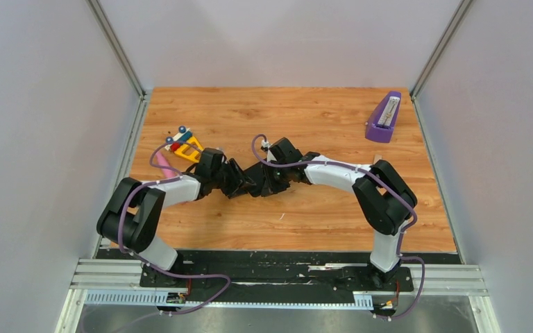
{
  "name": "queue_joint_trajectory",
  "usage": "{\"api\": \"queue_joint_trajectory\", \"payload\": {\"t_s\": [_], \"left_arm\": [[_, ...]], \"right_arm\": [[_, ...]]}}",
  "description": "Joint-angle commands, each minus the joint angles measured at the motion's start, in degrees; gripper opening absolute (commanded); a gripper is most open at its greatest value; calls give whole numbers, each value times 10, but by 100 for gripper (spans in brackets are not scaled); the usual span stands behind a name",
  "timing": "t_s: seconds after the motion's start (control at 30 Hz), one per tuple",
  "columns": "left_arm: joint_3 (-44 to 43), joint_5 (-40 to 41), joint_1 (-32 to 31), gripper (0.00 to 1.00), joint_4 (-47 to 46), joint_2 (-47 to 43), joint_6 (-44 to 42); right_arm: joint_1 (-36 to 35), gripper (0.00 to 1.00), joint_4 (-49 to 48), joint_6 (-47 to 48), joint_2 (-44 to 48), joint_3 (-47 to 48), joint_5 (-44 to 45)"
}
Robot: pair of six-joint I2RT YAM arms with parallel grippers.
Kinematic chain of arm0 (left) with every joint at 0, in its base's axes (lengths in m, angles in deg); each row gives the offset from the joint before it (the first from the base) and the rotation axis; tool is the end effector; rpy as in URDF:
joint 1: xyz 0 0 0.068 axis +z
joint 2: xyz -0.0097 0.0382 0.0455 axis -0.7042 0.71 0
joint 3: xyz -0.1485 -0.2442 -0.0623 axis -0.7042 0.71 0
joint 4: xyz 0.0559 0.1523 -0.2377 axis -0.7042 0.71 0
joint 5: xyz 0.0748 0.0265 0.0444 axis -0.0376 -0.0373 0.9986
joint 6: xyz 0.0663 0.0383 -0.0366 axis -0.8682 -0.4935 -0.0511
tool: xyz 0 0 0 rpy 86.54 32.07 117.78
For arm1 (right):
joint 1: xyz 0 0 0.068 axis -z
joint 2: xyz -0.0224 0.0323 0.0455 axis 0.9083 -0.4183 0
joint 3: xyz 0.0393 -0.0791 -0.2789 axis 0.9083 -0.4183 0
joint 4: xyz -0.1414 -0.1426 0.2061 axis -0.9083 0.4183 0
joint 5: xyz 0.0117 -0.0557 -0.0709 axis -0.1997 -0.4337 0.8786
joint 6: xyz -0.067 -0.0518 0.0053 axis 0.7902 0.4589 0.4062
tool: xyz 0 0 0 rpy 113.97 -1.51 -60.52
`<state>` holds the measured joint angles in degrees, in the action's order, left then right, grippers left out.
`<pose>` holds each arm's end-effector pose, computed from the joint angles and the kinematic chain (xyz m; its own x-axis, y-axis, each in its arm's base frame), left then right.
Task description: Sort the hair-cutting tools
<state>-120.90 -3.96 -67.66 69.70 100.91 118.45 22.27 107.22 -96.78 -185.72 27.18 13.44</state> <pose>0.2944 -0.1508 0.1195 -0.8253 -0.5517 -0.1200 -0.3129 0.6239 -0.7162 0.3002 0.3118 0.1409 -0.8787 -0.2836 -0.3840 -0.4491 0.7637 0.4637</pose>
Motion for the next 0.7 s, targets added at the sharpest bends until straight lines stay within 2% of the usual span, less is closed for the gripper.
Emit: {"api": "queue_joint_trajectory", "payload": {"t_s": [0.0,0.1,0.17,0.23,0.4,0.67], "left_arm": [[-17,-10,-6,50,-28,18,17],[-18,-7,-6,34,-26,20,17],[-18,-5,-5,14,-26,19,15],[-18,-3,-1,1,-22,19,11],[-8,-1,29,0,-6,6,-10],[2,-12,69,0,25,-11,-46]], "right_arm": [[-4,0,-23,-2,14,19,5],[-4,0,-21,0,26,8,17],[-3,0,-18,5,35,0,31],[0,0,-12,8,46,-10,52],[53,0,-2,1,84,-63,96],[219,0,3,-36,157,-159,116]]}}
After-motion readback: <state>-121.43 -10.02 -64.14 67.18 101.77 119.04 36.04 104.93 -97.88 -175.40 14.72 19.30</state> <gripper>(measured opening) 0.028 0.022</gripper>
